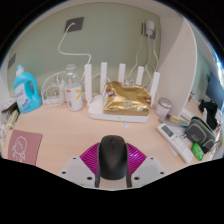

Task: Arrange mouse

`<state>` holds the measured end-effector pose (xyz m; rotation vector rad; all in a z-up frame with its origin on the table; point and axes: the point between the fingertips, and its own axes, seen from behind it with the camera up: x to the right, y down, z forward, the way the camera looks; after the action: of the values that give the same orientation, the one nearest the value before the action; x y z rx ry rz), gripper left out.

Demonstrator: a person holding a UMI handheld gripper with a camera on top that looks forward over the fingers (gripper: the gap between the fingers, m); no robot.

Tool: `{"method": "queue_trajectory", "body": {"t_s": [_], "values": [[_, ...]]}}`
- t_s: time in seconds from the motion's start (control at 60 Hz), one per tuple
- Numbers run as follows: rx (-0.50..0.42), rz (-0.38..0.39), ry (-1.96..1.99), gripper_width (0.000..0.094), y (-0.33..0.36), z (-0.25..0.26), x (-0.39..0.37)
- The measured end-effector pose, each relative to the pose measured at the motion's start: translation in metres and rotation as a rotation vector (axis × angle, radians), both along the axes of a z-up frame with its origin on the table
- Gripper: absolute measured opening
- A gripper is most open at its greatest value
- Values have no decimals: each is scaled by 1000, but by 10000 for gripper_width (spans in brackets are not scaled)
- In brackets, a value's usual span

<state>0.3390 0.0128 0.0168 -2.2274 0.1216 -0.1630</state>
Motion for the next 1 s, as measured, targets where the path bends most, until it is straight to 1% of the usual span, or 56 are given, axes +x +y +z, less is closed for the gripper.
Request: {"method": "queue_trajectory", "body": {"t_s": [0.083,0.15,0.233,0.283,0.333,0.383,0.417,0.467,0.55,0.6,0.633,0.717,0.767,0.8,0.883,0.9,0.933,0.967,1.0], "values": [[83,-89,-2,349,1,56,16],[177,-123,10,351,4,114,10],[294,-107,11,351,6,187,-31],[342,-68,19,351,7,216,-72],[372,-19,41,349,8,231,-120],[351,52,59,349,8,222,-175],[341,88,73,348,6,206,-215],[258,143,99,346,6,168,-259],[125,191,140,346,-5,87,-319],[68,199,135,347,-11,43,-337],[30,201,128,348,-14,25,-346],[0,195,111,355,-17,-8,-353],[-28,189,97,396,-18,-23,-352],[-26,185,112,418,-19,-26,-356],[-44,182,129,489,-24,-27,-358],[-41,180,123,527,-25,-25,-357],[-35,170,102,642,-28,-18,-353],[-26,167,82,777,-32,-9,-350],[-20,165,68,865,-38,1,-349]]}}
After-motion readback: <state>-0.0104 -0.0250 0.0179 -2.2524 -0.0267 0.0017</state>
